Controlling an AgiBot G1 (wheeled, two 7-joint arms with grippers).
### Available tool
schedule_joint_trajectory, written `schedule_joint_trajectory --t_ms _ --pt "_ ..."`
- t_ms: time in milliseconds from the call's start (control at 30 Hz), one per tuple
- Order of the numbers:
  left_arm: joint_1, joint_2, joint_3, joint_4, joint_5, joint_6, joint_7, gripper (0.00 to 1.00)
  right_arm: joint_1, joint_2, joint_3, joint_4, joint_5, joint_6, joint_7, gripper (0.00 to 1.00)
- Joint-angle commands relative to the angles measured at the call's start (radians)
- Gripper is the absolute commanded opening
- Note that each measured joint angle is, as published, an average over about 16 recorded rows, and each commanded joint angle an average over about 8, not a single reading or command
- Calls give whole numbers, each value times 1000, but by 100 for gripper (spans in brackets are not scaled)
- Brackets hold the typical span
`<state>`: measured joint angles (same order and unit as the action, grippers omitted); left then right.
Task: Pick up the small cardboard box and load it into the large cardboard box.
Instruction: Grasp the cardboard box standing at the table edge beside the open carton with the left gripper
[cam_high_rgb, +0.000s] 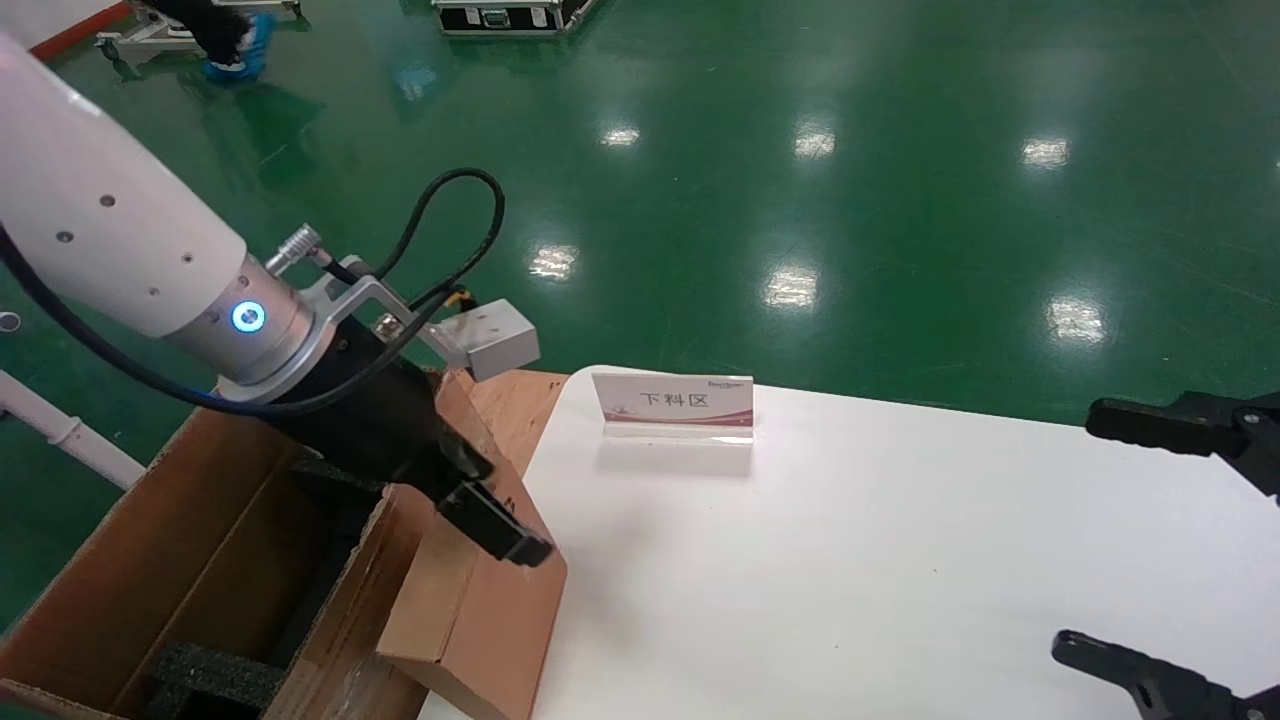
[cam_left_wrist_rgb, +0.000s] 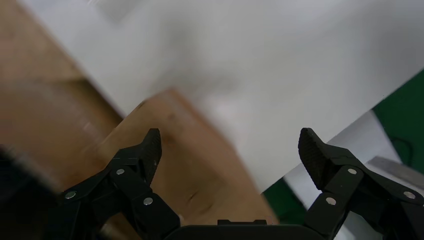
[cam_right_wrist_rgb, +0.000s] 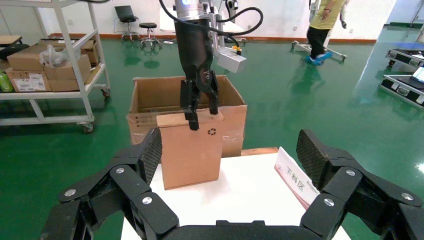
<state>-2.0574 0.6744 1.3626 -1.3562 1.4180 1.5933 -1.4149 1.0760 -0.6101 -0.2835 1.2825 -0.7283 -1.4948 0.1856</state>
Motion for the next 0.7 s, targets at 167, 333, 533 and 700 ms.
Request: schedule_joint_trajectory --t_ms 167,333,533,700 --pt "-133 44 222 1 -14 -2 -107 100 0 0 0 0 0 0 0 100" --pt "-207 85 376 1 -41 -10 -176 100 0 0 -1 0 1 0 0 100" --pt "-256 110 482 0 -89 -30 -218 100 0 1 -1 0 1 1 -1 100" --pt "-280 103 515 0 -127 -46 -221 100 0 1 -2 0 1 1 -1 100"
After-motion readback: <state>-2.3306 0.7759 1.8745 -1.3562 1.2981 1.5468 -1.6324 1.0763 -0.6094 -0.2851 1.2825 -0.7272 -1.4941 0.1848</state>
